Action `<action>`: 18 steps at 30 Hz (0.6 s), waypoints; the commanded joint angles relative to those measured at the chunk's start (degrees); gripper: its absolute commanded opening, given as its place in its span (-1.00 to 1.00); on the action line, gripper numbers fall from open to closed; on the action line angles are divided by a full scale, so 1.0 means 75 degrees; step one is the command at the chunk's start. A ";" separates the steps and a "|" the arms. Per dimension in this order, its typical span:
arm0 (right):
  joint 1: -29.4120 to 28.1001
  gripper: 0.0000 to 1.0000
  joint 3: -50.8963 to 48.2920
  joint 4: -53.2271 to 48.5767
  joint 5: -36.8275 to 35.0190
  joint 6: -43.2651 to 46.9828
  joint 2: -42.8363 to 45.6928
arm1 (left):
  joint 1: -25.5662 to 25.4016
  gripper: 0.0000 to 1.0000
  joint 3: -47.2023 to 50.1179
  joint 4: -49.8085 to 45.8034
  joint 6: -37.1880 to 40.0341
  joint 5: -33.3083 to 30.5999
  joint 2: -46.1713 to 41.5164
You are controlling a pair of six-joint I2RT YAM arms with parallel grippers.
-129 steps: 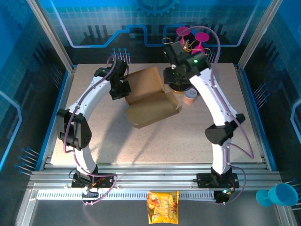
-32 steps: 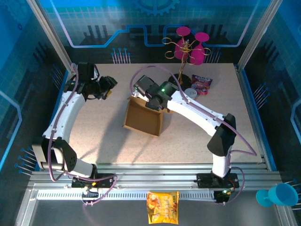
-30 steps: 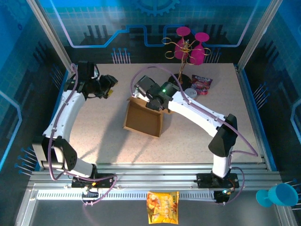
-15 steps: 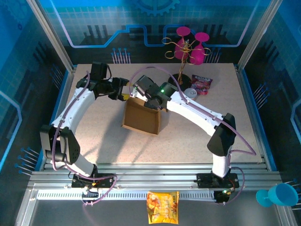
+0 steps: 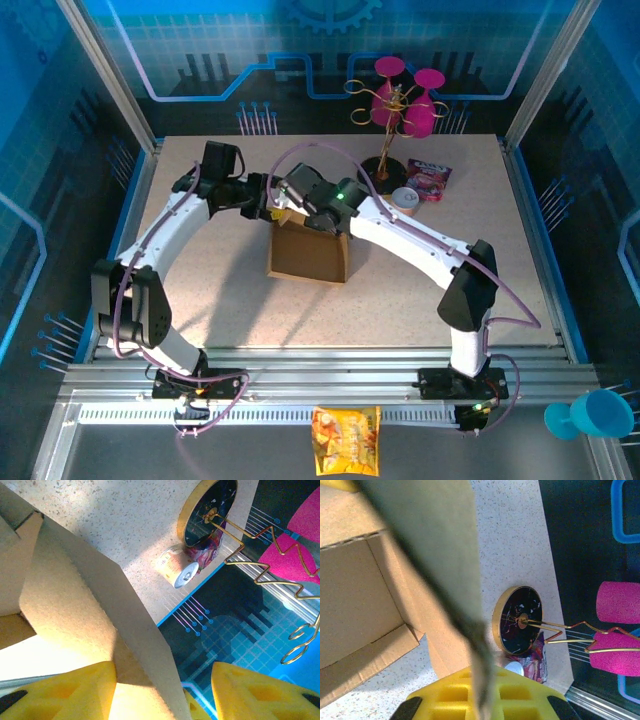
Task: Fold the paper box
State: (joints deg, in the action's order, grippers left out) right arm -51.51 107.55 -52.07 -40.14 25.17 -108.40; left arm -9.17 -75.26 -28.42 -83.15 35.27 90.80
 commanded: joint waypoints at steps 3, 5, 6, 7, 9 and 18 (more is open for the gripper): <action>-0.0339 -1.00 -0.0245 0.0993 -0.0455 0.0358 0.0155 | -0.0067 0.08 0.0329 0.0298 -0.0497 0.0337 -0.0041; -0.0444 -1.00 -0.0415 0.1227 -0.0568 0.0540 0.0219 | -0.0067 0.08 0.0321 0.0431 -0.0577 0.0337 0.0030; -0.0481 -1.00 -0.0498 0.1344 -0.0638 0.0626 0.0236 | -0.0067 0.07 0.0304 0.0467 -0.0598 0.0348 0.0064; -0.0525 -1.00 -0.0587 0.1473 -0.0730 0.0730 0.0262 | -0.0067 0.07 0.0279 0.0505 -0.0619 0.0371 0.0117; -0.0593 -1.00 -0.0742 0.1716 -0.0915 0.0928 0.0290 | -0.0068 0.04 0.0245 0.0552 -0.0620 0.0444 0.0213; -0.0796 -1.00 -0.1341 0.2926 -0.1491 0.1866 0.0425 | -0.0102 -0.18 0.0380 0.0593 -0.0522 0.0690 0.0420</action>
State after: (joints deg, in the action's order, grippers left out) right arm -55.33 98.24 -38.37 -51.46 36.18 -107.46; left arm -9.17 -73.56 -26.20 -86.72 35.92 93.14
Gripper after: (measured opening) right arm 0.060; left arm 0.443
